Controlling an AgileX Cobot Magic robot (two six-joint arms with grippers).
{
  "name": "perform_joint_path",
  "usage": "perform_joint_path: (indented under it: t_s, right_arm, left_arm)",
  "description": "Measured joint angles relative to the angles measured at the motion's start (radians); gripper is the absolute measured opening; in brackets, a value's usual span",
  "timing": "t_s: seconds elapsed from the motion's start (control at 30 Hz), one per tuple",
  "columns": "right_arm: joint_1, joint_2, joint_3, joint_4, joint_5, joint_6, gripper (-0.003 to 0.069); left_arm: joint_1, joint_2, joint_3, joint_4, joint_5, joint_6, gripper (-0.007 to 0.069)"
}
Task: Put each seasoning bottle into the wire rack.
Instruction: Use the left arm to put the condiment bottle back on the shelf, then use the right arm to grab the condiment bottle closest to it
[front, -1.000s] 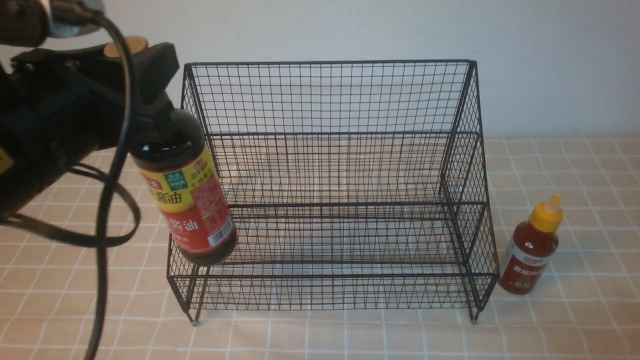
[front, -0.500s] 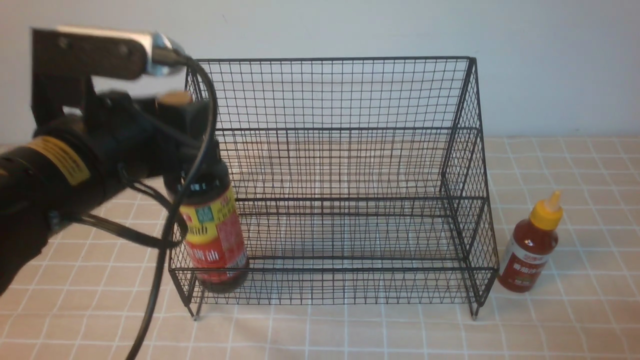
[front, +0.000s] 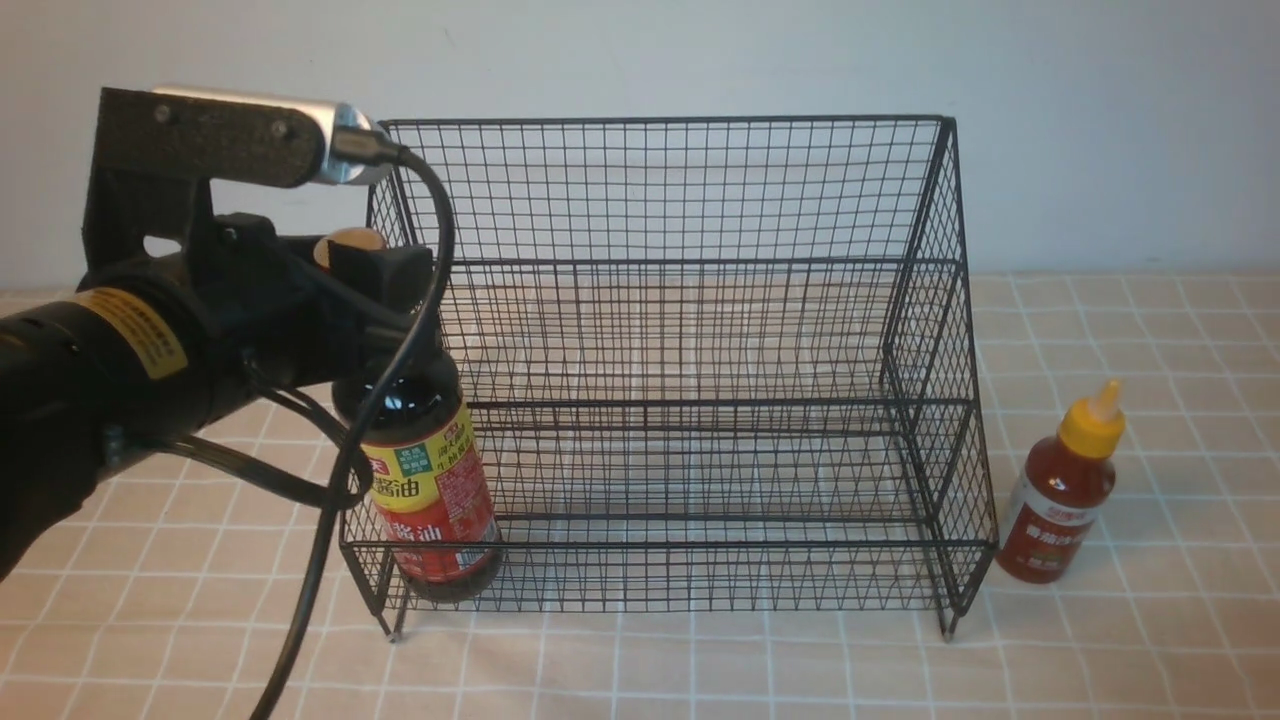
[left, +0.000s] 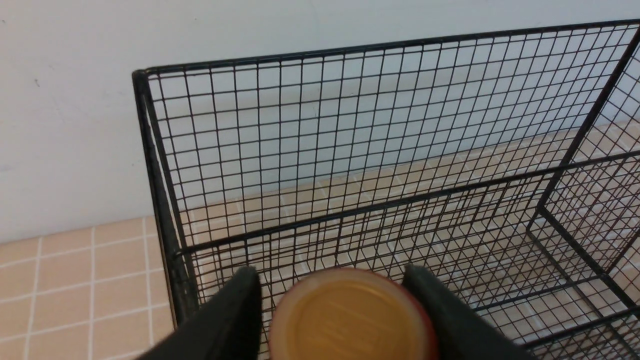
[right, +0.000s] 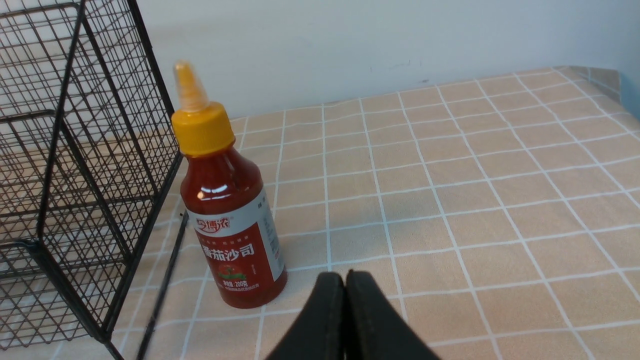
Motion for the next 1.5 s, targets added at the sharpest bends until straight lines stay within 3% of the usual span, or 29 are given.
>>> perform_joint_path:
  t_s: [0.13,0.37,0.57,0.67,0.77,0.97,1.1,1.3,1.5]
  right_arm:
    - [0.000,0.000,0.000,0.000,0.000,0.000,-0.0015]
    - [0.000,0.000,0.000,0.000,0.000,0.000,-0.0015]
    - [0.000,0.000,0.000,0.000,0.000,0.000,-0.0015]
    - [0.000,0.000,0.000,0.000,0.000,0.000,-0.0015]
    - [0.000,0.000,0.000,0.000,0.000,0.000,-0.0015]
    - [0.000,0.000,0.000,0.000,0.000,0.000,-0.0015]
    - [0.000,0.000,0.000,0.000,0.000,0.000,-0.0015]
    - [0.000,0.000,0.000,0.000,0.000,0.000,-0.0015]
    - [0.000,0.000,0.000,0.000,0.000,0.000,-0.0015]
  left_arm:
    - [0.000,-0.024,-0.026,0.001,0.033,0.022,0.0455]
    - [0.001,-0.128,-0.170,0.005,0.273,0.092,0.0433]
    - [0.001,-0.218,-0.254,0.096,0.491,0.087,0.0248]
    - [0.001,-0.290,-0.259,0.229,0.604,0.002,0.0058]
    - [0.001,-0.377,-0.246,0.362,0.698,-0.165,0.0003]
    - [0.002,-0.590,-0.110,0.442,0.732,-0.341,-0.0007]
    - [0.002,-0.703,0.049,0.418,0.719,-0.360,-0.0007]
    - [0.002,-0.897,0.351,0.286,0.617,-0.364,-0.0007]
    - [0.002,-0.968,0.394,0.254,0.584,-0.368,-0.0007]
